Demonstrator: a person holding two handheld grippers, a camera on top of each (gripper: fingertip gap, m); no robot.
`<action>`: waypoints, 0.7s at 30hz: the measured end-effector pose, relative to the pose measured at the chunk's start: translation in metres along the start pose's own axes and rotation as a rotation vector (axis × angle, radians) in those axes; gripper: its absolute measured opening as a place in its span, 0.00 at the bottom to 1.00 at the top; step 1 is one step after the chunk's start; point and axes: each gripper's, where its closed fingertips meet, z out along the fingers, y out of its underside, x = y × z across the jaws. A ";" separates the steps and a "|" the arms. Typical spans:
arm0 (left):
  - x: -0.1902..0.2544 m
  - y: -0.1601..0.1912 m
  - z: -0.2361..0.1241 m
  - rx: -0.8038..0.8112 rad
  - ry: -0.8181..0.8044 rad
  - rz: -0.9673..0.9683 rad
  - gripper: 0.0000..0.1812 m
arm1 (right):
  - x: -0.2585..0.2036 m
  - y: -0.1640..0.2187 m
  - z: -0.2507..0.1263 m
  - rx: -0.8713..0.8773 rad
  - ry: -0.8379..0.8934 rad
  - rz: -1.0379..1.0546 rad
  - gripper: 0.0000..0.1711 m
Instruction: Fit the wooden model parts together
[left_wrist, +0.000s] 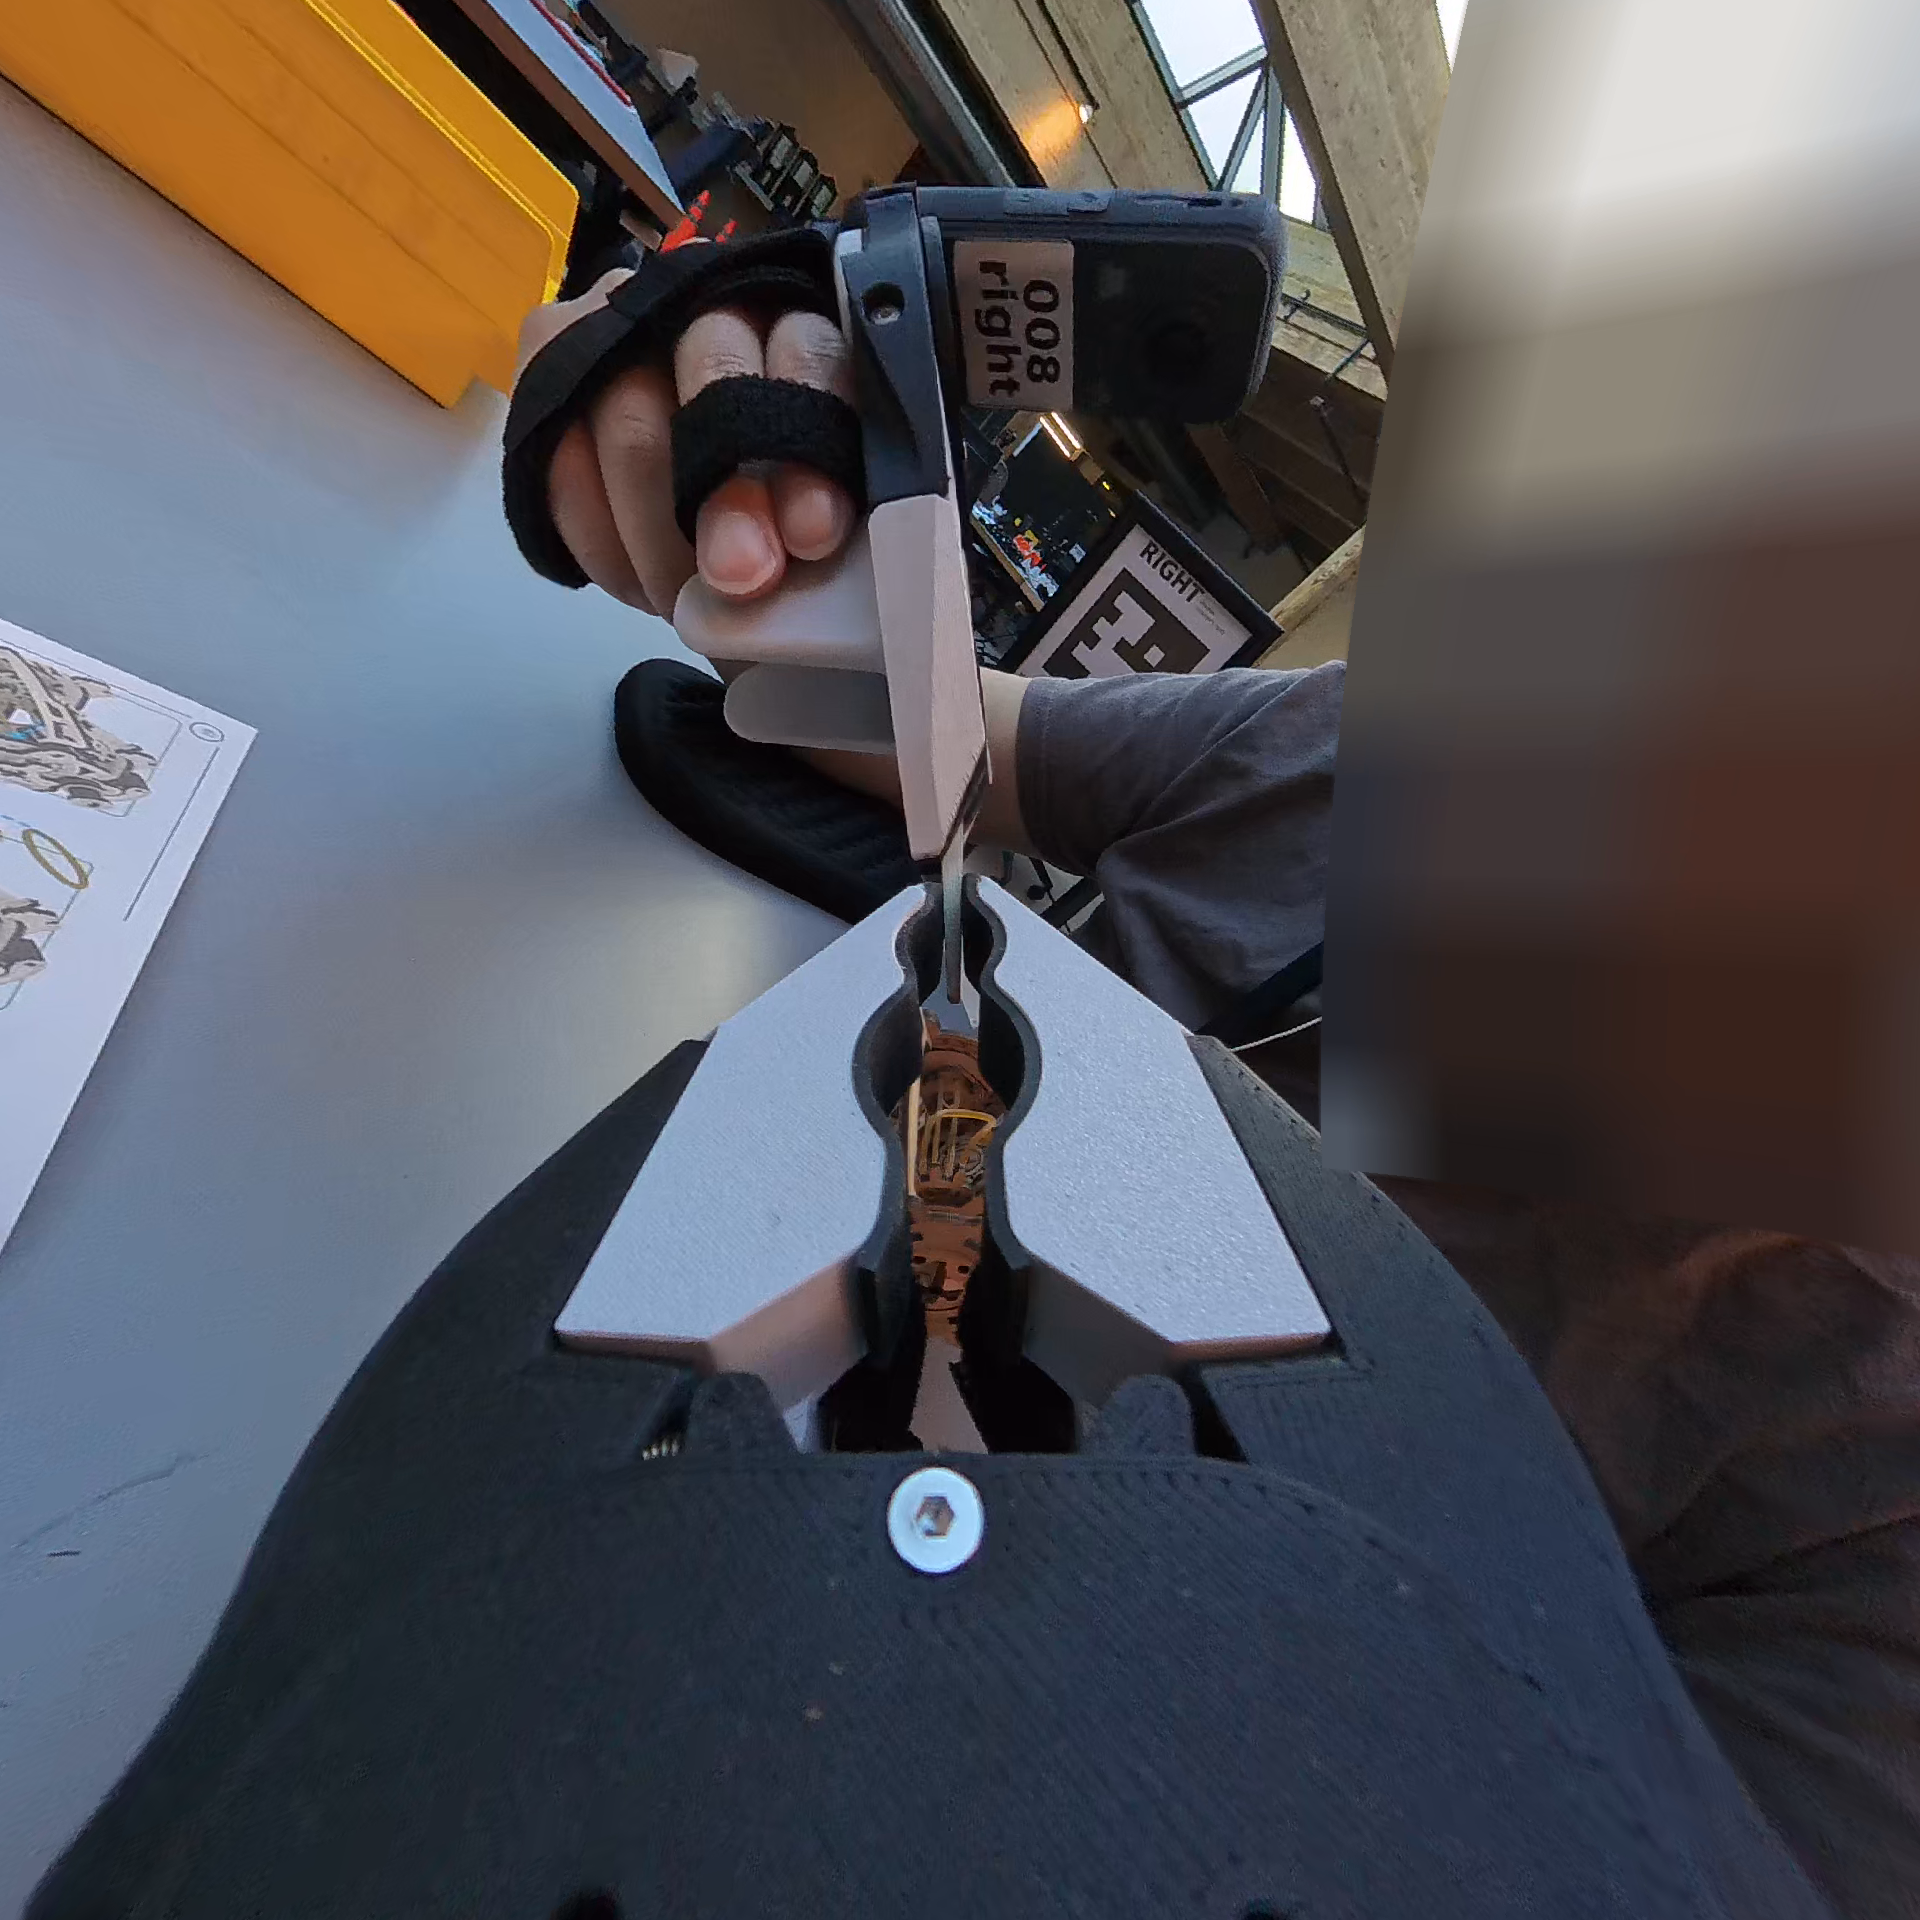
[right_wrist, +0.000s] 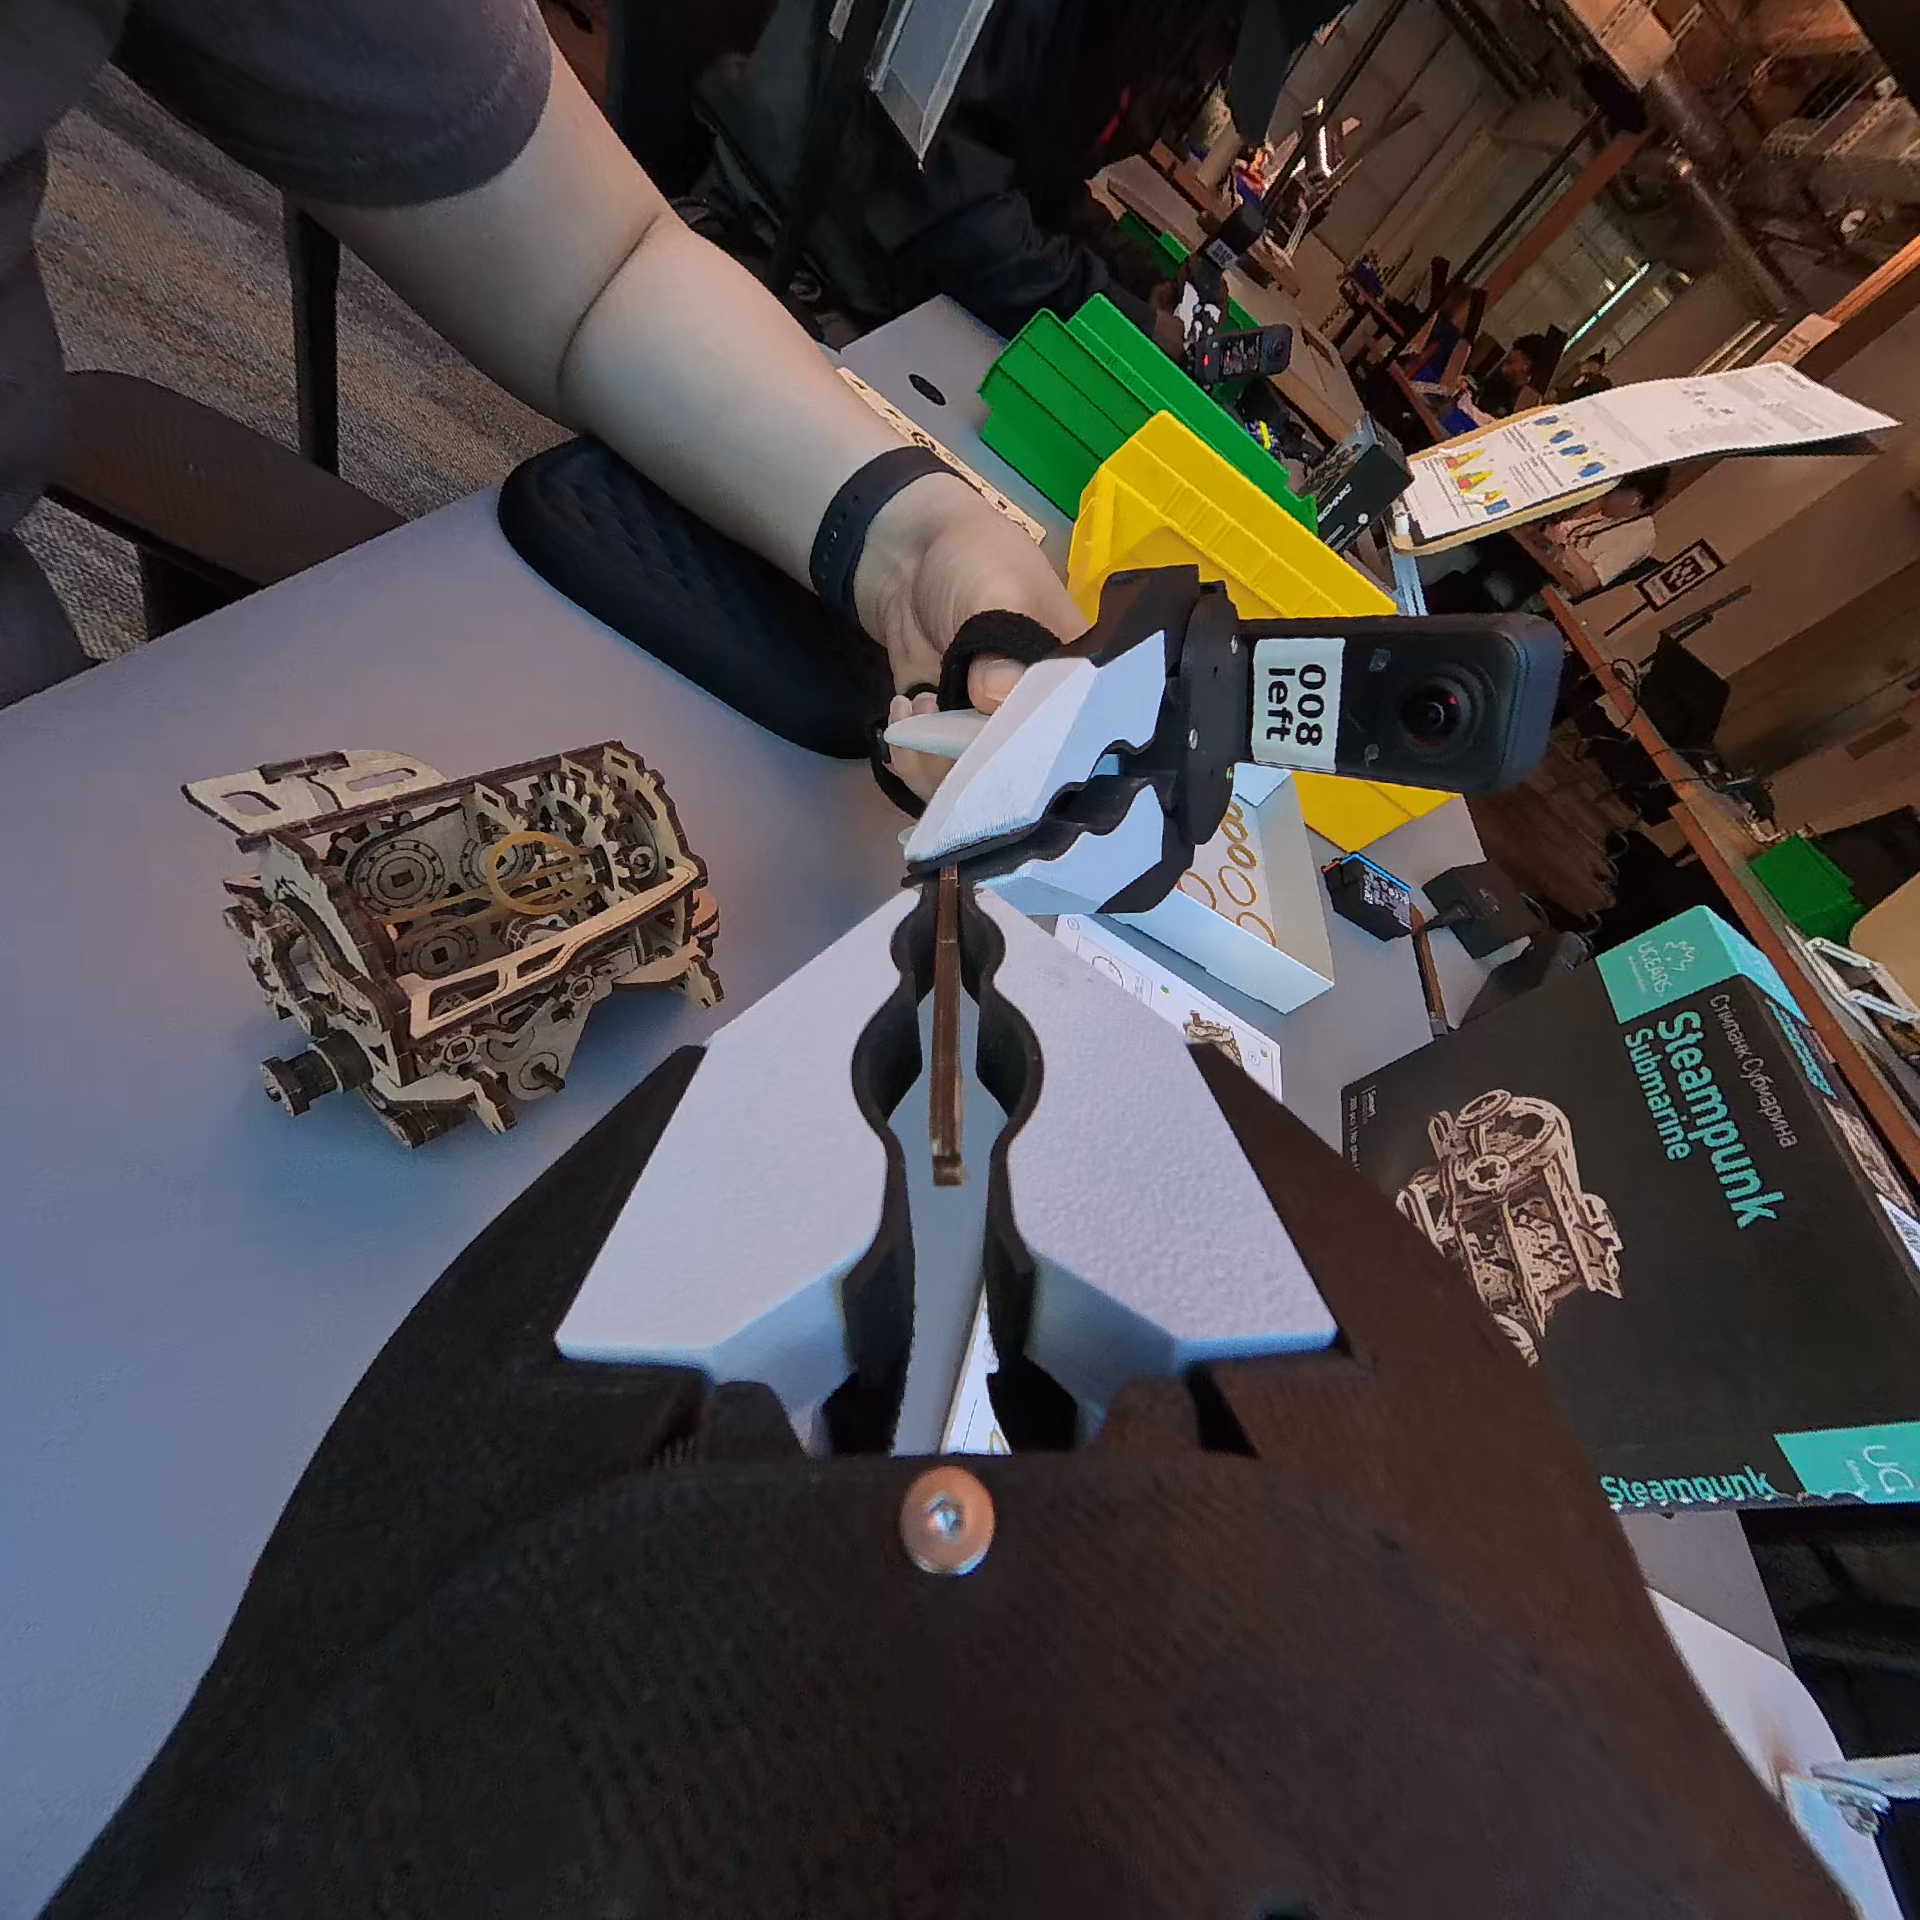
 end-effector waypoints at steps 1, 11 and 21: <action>-0.001 0.000 0.000 0.002 -0.005 0.000 0.00 | 0.001 0.001 0.000 -0.007 0.005 -0.008 0.01; -0.001 -0.004 -0.003 0.025 -0.013 0.030 0.00 | 0.005 0.000 -0.002 -0.015 0.045 -0.012 0.00; 0.006 -0.005 -0.006 0.034 0.031 0.131 0.00 | 0.008 -0.006 -0.011 0.059 0.045 0.029 0.01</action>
